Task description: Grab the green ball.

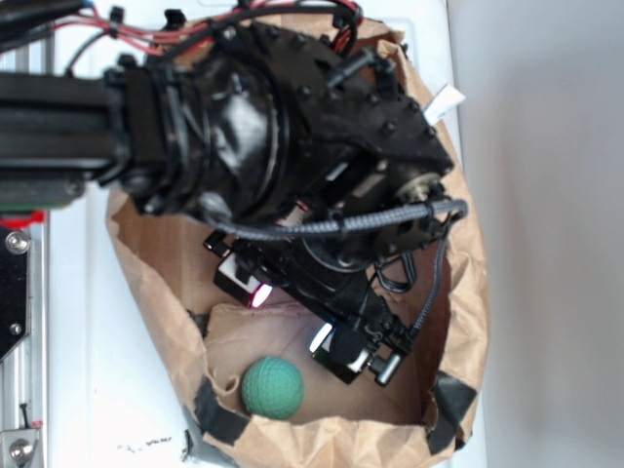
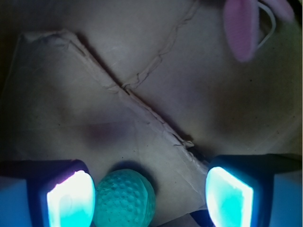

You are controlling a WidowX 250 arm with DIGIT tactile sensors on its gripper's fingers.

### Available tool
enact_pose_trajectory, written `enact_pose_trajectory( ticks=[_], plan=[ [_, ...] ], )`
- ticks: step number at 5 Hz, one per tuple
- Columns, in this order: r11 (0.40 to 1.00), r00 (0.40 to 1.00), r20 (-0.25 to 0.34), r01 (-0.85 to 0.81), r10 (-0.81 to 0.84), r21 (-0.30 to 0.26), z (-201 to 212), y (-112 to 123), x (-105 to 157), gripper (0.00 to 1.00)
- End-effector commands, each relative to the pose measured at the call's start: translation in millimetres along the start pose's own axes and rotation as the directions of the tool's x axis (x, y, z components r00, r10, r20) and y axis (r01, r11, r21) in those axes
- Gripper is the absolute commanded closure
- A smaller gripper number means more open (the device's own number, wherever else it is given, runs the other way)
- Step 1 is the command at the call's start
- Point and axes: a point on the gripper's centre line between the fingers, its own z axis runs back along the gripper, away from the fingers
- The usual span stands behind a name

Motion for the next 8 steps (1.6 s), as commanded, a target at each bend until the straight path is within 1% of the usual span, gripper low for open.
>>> enact_pose_trajectory(
  ticks=[1,4,5,6,8],
  plan=[
    [0.998,0.998,0.054,0.04,-0.038,-0.038,19.2,-10.4,1.6,0.0],
    [0.998,0.998,0.054,0.04,-0.038,-0.038,19.2,-10.4,1.6,0.0],
    [0.996,0.996,0.054,0.074,-0.072,-0.043,12.3,-11.3,-9.4,0.0],
    [0.99,0.992,0.037,0.119,-0.116,-0.075,10.2,-12.1,-24.2,0.0],
    [0.982,0.988,0.007,0.153,-0.153,-0.115,7.6,-11.6,-42.9,0.0]
  ],
)
